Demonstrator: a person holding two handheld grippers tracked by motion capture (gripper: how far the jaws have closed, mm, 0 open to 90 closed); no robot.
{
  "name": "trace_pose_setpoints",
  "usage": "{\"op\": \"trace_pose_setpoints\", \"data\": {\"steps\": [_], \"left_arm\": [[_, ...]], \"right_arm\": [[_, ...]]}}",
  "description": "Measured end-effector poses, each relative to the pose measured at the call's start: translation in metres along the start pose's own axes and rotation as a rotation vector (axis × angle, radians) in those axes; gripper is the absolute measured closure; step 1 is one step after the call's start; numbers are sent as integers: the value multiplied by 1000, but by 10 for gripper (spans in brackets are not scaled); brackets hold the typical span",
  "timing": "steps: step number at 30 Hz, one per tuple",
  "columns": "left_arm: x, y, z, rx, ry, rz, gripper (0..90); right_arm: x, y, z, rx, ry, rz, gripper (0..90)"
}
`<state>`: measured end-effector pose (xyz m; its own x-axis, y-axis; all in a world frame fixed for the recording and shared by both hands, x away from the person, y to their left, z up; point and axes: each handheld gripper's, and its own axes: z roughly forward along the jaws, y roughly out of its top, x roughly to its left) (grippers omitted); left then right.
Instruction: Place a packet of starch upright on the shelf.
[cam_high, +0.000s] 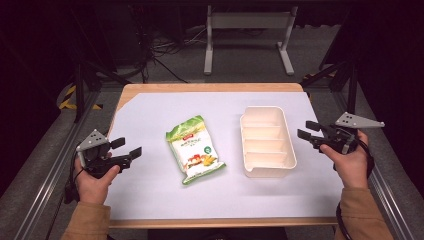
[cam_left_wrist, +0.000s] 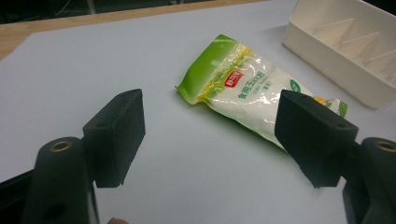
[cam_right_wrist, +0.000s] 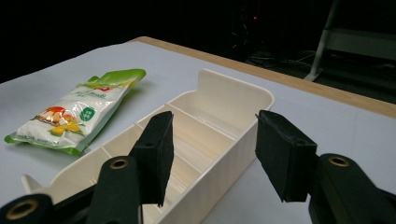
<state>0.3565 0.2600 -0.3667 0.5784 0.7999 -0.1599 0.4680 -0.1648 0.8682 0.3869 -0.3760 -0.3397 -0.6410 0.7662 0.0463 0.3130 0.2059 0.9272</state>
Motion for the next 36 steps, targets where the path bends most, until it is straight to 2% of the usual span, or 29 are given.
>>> {"op": "trace_pose_setpoints", "data": {"steps": [4, 8, 14, 20, 31, 36], "left_arm": [[-2, 2, 2, -5, -7, 6, 254], [-3, 8, 5, -7, -31, -9, 254], [-10, 21, 17, 15, -48, 14, 245], [-11, 35, 32, 28, -71, 13, 243], [-14, 52, 61, 84, -59, 32, 240], [-13, 60, 73, 86, -56, 26, 240]], "right_arm": [[-1, -1, -2, -4, -6, 3, 445], [-3, -3, -5, -3, -25, 7, 425], [-5, -5, -8, -8, -30, 20, 392], [-5, -9, -9, 2, -26, 35, 374], [-6, -18, -13, 27, -25, 54, 338], [-6, -21, -21, 22, -39, 48, 332]]}}
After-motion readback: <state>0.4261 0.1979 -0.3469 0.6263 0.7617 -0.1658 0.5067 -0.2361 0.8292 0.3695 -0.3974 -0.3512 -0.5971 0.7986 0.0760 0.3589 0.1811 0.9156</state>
